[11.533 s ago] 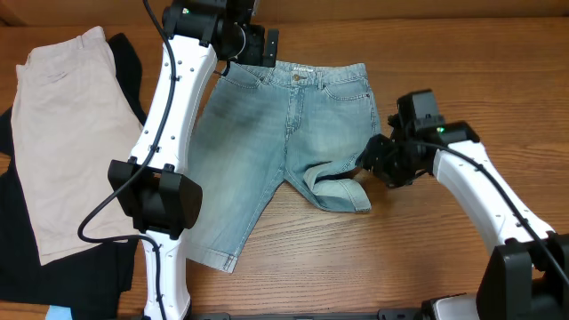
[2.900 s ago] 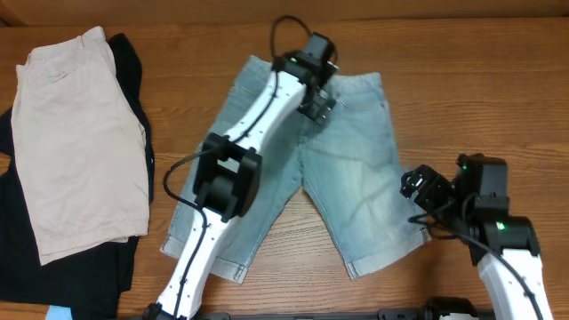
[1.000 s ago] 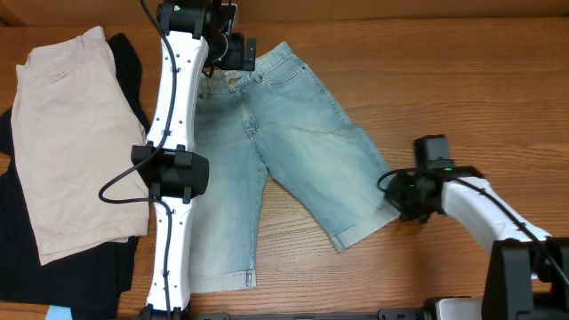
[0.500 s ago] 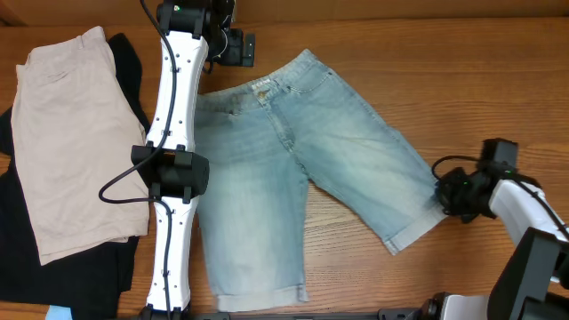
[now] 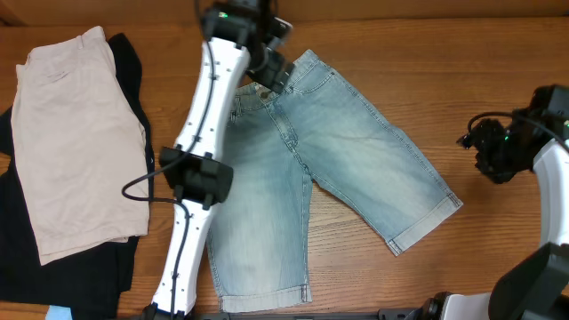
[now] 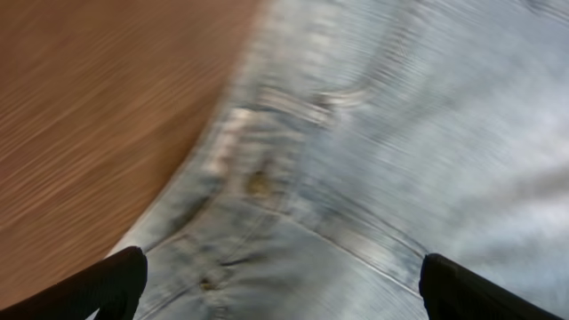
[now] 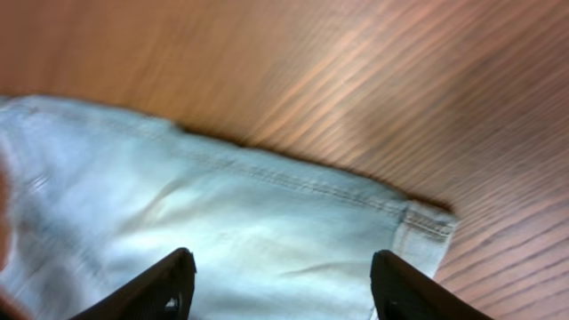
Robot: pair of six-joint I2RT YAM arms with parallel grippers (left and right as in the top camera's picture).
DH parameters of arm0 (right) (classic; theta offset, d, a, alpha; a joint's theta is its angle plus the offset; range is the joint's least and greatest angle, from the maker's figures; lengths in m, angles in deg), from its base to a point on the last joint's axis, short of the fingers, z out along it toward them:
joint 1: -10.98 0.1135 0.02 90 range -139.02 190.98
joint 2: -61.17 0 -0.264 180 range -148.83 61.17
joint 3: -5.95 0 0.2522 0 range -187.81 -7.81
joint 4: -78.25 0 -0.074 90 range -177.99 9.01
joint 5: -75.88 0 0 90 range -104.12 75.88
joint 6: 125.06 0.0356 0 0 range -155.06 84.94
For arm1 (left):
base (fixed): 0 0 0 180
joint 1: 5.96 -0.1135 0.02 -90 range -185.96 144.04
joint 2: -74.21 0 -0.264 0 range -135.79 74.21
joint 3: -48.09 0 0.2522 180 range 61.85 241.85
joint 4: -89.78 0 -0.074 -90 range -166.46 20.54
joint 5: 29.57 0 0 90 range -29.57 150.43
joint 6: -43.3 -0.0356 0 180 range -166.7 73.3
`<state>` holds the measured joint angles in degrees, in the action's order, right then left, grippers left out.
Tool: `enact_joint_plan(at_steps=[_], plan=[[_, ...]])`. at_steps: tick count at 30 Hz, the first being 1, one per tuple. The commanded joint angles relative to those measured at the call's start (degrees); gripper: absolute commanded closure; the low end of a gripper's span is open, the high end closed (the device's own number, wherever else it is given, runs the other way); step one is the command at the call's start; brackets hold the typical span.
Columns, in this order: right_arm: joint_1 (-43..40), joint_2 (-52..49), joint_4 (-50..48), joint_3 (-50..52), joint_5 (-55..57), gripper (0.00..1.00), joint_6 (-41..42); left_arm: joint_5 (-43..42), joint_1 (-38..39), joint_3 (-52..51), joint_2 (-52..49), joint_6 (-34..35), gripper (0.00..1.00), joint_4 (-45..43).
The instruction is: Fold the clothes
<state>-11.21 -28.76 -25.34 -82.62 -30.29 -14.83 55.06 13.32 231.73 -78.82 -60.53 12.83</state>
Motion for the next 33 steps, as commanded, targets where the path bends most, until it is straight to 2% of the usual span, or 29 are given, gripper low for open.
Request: enact_joint_plan(at_steps=[1,5,17,26,33], plan=[[2.08,4.87,2.47,-3.93,-3.63,0.32,-3.98,-0.70,2.10,1.07,-0.09,-9.99,0.00,2.36],[4.11,8.26,4.70,-3.91,-3.43,0.27,-4.00,-0.66,3.41,-1.29,-0.09,-13.53,0.00,5.01],[9.92,8.17,4.96,-2.38,-1.29,0.20,-3.91,-0.61,6.16,-18.34,-0.09,-14.36,0.00,5.38],[10.14,8.15,3.87,-2.38,-1.22,0.20,-3.72,-0.44,7.04,-23.91,-0.11,-6.60,0.00,0.42],[10.14,7.93,3.45,-2.38,0.02,0.20,-3.50,0.81,7.04,-29.77,-0.22,-4.76,0.00,-4.20]])
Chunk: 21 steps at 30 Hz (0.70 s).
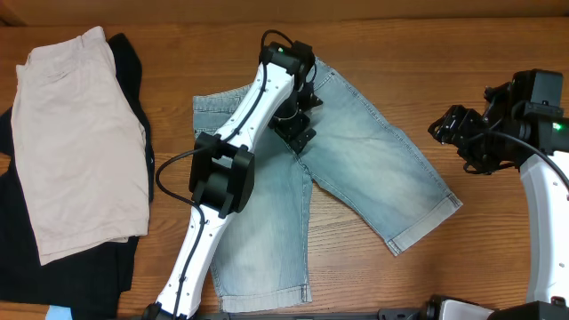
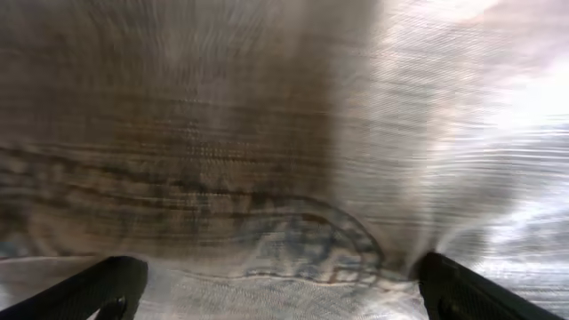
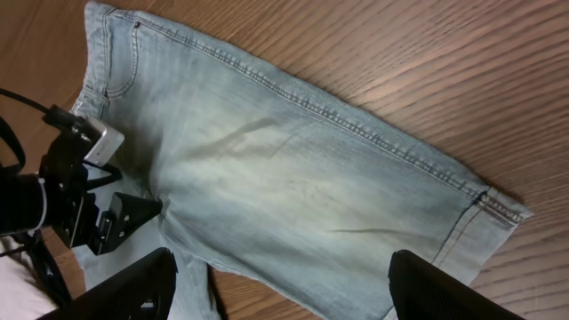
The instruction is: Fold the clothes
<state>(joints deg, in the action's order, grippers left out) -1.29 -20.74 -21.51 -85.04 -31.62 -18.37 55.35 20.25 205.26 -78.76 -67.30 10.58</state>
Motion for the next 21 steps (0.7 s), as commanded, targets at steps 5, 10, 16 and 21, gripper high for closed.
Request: enact_joint_plan(at_steps=[5,10,16,21], plan=[[0.22,-0.94,-0.42,0.04,1.38,0.20,0.02,7.32,-0.04,-5.99,-0.48,10.40,0.00,-6.75],[0.22,-3.67,-0.22,0.04,3.08,0.20,2.21,8.66,-1.57,-6.08,-0.48,18.97,0.00,-14.01],[0.68,-6.25,-0.46,0.04,4.28,0.20,2.80,8.28,-5.55,-6.08,-0.48,28.98,0.00,-19.82],[1.49,-7.58,-1.49,0.04,4.61,0.20,3.17,-1.29,-11.17,-6.08,-0.48,38.42,0.00,-23.06]])
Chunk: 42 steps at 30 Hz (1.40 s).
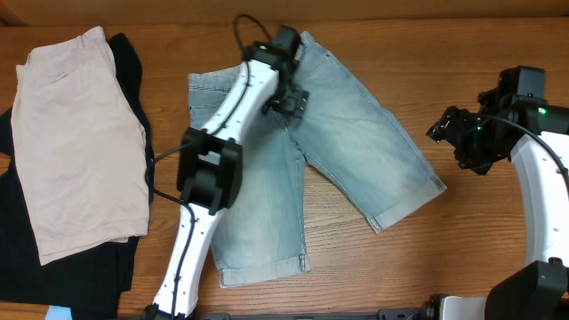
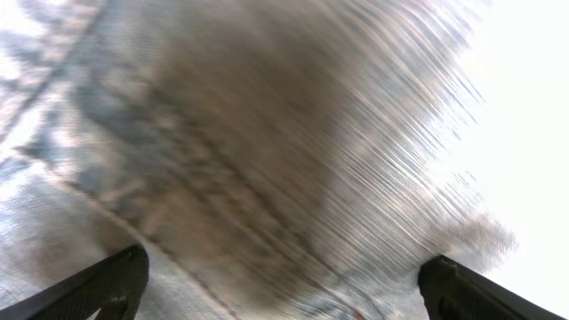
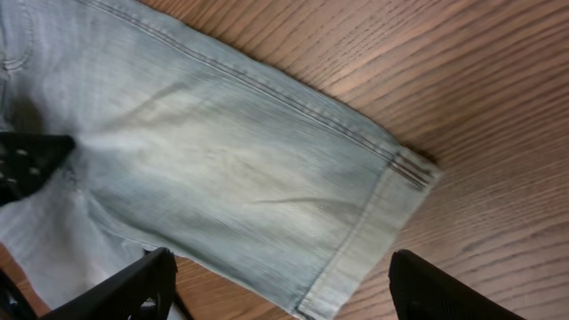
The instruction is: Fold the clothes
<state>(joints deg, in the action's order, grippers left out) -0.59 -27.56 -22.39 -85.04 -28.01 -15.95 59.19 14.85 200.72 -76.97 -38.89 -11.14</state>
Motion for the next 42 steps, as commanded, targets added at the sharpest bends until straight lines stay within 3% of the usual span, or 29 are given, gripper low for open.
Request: enact_joint_plan(at_steps=[1,6,9,12,16,18,27,32,35,39,42], plan=[[1.01,-0.87,-0.83,0.04,1.05,0.20,1.14,-8.26,-7.02,-1.53,-2.27,11.82,0.00,-2.27],[2.60,-0.94,-1.86,0.04,1.01,0.20,2.38,-19.47,-11.87,-1.53,-2.27,20.35,0.02,-6.97],[4.13,-0.94,-2.10,0.04,1.05,0.20,3.28,-22.84,-13.40,-1.51,-2.25,20.90,0.02,-8.98],[6.40,-0.94,-2.32,0.04,1.03,0.20,3.48,-23.74,-14.03,-1.33,-1.99,17.97,0.00,-9.03],[10.71,-0.94,-2.38,0.31,1.05,0.20,3.48,-33.79,-14.03,1.25,-1.66,8.11,0.00,-7.87],[13.27,-0.94,-2.97,1.07,1.05,0.20,3.69,-36.48,-13.99,4.20,-1.66,6.67,0.00,-5.68],[26.51,-1.03,-13.97,11.28,1.11,0.19,3.58,-36.17,-13.70,26.23,-1.57,1.14,0.00,8.17],[32.22,-1.11,-20.79,17.79,8.50,0.16,3.30,-33.09,-13.70,39.41,-1.57,0.35,0.00,15.10],[33.11,-1.11,-21.55,20.17,9.38,0.18,0.13,-31.52,-13.64,41.16,0.09,-1.46,0.00,17.05],[33.09,-1.14,-22.86,22.97,9.38,0.28,-1.81,-29.46,-13.31,41.16,1.66,-2.03,0.00,19.52],[33.09,-1.14,-25.79,25.57,9.33,0.42,-1.73,-26.75,-13.11,41.16,1.73,-3.80,0.00,22.03]])
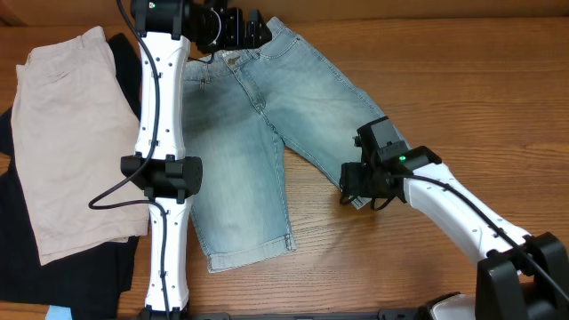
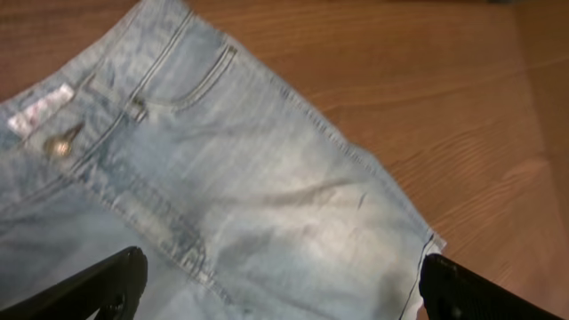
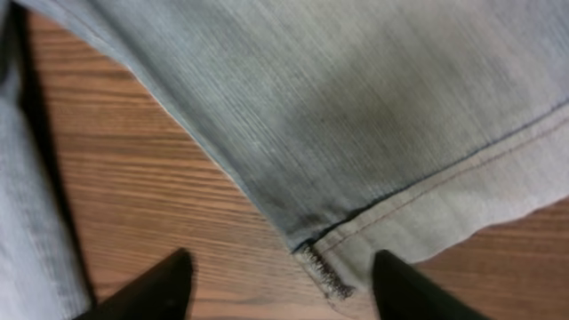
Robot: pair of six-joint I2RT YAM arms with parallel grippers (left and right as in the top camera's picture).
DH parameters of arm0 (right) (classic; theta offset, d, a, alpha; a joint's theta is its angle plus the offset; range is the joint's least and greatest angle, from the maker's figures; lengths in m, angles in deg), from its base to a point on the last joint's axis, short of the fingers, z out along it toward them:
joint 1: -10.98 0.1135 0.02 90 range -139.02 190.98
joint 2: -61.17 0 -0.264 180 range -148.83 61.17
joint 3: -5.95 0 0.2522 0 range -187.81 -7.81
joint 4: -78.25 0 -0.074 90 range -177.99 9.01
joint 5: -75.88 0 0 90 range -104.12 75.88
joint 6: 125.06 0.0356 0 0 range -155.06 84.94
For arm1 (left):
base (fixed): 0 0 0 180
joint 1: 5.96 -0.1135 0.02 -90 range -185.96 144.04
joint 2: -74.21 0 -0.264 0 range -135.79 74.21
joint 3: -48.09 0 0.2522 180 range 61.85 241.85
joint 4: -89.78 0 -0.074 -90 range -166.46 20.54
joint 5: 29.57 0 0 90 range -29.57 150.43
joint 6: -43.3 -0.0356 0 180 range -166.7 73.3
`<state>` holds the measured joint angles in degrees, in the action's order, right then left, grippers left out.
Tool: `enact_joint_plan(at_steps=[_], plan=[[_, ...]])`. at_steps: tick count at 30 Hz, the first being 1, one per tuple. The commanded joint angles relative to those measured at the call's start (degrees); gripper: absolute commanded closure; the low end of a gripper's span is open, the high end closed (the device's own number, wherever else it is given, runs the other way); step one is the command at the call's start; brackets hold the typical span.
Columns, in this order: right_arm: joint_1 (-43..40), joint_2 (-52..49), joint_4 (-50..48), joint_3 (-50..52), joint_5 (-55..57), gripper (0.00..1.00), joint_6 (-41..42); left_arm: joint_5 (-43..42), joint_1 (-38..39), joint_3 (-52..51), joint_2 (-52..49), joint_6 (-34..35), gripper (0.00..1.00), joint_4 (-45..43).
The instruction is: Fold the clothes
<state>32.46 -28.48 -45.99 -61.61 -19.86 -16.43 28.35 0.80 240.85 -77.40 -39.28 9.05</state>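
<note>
The light-blue denim shorts (image 1: 240, 133) lie spread flat, waistband at the back, one leg toward the front and the other angled right. My left gripper (image 1: 247, 31) hovers open above the waistband. The left wrist view shows the button (image 2: 58, 142) and the right leg below the left gripper (image 2: 276, 298). My right gripper (image 1: 357, 187) is low at the right leg's hem. In the right wrist view it (image 3: 284, 289) stands open astride the frayed hem corner (image 3: 322, 269), holding nothing.
Beige shorts (image 1: 80, 142) lie folded at the left on a black garment (image 1: 53, 276). The left arm's long white links (image 1: 160, 178) stretch over the table between that pile and the denim. The wooden table (image 1: 480, 89) extends to the right.
My left gripper has gone from pressing on the crotch area to above the waistband at the back. The shorts lie further left. My right gripper has come from the right side to the hem corner.
At first my left gripper was at the waistband and the right one idle far right. Then the left was on the crotch seam, and later the shorts sat further left. Now the left is raised at the back and the right open at the leg hem.
</note>
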Motion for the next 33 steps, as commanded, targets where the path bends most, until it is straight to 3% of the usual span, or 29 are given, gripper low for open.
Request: enact_joint_plan(at_steps=[1,4,8,21,33], plan=[[0.04,-0.22,-2.60,2.47,1.18,0.44,-1.09,5.01,1.01,1.03,2.14,-3.58,0.00,2.38],[0.04,-0.44,-4.13,3.91,1.18,0.58,-1.07,8.74,1.27,1.03,2.14,-4.63,0.00,4.33],[0.04,-1.68,-5.99,5.20,1.18,0.94,-0.81,11.28,1.55,1.03,2.14,-6.38,0.00,5.95],[-2.89,-11.04,-10.03,5.84,-0.52,0.96,4.04,11.72,1.55,1.01,2.12,-7.15,0.00,6.36],[-22.05,-11.43,-12.90,5.73,-2.29,0.96,2.43,11.54,1.90,1.01,2.12,-8.74,0.00,6.36]])
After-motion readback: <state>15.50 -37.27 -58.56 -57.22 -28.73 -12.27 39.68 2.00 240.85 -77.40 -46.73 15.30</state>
